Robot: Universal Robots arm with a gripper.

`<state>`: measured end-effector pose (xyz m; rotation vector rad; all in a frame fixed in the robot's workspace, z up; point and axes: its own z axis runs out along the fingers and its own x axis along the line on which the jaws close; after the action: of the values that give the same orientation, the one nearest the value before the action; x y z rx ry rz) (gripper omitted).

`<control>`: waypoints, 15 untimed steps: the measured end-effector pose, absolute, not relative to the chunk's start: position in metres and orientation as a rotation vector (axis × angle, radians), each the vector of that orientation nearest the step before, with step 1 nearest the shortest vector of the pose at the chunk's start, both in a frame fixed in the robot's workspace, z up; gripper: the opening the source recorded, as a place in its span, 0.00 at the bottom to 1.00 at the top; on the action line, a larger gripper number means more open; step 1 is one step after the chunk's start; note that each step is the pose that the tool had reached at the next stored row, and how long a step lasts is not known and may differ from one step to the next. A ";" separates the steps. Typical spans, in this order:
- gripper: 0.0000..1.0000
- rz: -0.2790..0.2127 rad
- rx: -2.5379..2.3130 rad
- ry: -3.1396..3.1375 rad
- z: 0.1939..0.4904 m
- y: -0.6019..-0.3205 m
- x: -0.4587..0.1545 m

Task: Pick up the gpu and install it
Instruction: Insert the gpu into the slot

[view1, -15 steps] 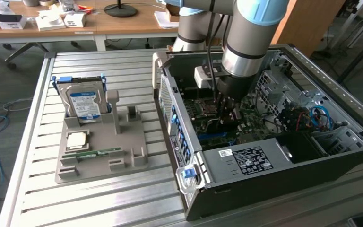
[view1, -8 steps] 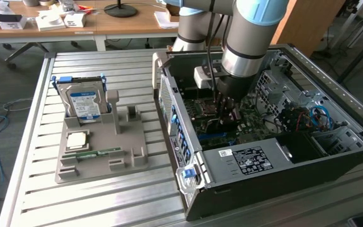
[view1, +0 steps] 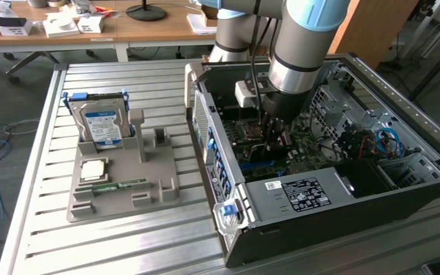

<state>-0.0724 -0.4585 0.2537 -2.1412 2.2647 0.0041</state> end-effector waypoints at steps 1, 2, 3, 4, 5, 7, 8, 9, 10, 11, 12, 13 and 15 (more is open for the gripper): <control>0.26 0.004 -2.141 2.265 0.254 -0.458 -0.072; 0.26 0.004 -2.141 2.265 0.254 -0.458 -0.072; 0.26 0.004 -2.141 2.265 0.254 -0.458 -0.072; 0.26 0.004 -2.141 2.265 0.254 -0.458 -0.072; 0.26 0.004 -2.141 2.265 0.254 -0.458 -0.072; 0.26 0.003 -2.141 2.264 0.254 -0.458 -0.073; 0.26 0.003 -2.141 2.264 0.254 -0.458 -0.073; 0.26 0.003 -2.140 2.264 0.254 -0.458 -0.073; 0.26 0.002 -2.140 2.264 0.254 -0.458 -0.073; 0.26 0.002 -2.141 2.264 0.254 -0.458 -0.073; 0.26 0.002 -2.141 2.264 0.254 -0.458 -0.074; 0.26 0.002 -2.140 2.263 0.254 -0.458 -0.074; 0.26 0.002 -2.140 2.264 0.254 -0.458 -0.074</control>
<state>-0.0736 -0.4584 0.2537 -2.1403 2.2636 0.0019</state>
